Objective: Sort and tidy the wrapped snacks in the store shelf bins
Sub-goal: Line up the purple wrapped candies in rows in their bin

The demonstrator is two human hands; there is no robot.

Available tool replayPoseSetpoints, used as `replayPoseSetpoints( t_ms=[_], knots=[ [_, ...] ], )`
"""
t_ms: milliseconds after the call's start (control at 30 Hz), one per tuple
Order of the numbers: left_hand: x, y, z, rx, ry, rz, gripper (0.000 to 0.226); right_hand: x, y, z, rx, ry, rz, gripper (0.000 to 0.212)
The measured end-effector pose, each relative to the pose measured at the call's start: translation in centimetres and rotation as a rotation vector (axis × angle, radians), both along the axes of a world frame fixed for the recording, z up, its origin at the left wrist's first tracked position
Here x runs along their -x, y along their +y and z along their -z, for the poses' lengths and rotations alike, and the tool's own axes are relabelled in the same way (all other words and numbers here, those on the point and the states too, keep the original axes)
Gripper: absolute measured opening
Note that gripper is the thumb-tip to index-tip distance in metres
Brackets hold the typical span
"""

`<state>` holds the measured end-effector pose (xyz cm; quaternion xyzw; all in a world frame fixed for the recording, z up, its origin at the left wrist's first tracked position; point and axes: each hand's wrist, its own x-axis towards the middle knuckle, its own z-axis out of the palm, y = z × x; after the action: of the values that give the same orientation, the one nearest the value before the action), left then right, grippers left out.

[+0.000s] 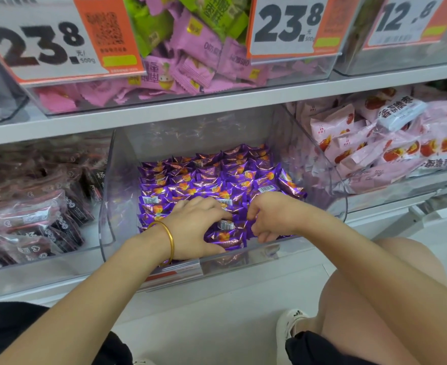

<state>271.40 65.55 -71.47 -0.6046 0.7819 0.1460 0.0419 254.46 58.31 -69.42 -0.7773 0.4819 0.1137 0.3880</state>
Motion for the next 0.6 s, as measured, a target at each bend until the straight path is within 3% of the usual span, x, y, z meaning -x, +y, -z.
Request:
replayPoseSetpoints(
  t_ms=[267,433,500,600],
  knots=[
    [0.2,-0.1,0.1,-0.028,-0.015,0.013,0.067,-1.3,0.7,0.9,-0.079,-0.034,0.051,0.035],
    [0.9,-1.2,0.2,0.075,0.055,-0.034,0.061,0.3,-0.8,-2.0,-0.217,-0.248,0.34,0.025],
    [1.3,-1.8,0.3,0.102,0.025,0.008,0.059,1.8,-1.8,-3.6,-0.068,-0.352,0.355,0.02],
    [2.2,-2.9,0.4,0.116,0.025,0.0,0.048,3.7,-3.0,-4.6,0.329,-0.342,0.176,0.026]
  ],
)
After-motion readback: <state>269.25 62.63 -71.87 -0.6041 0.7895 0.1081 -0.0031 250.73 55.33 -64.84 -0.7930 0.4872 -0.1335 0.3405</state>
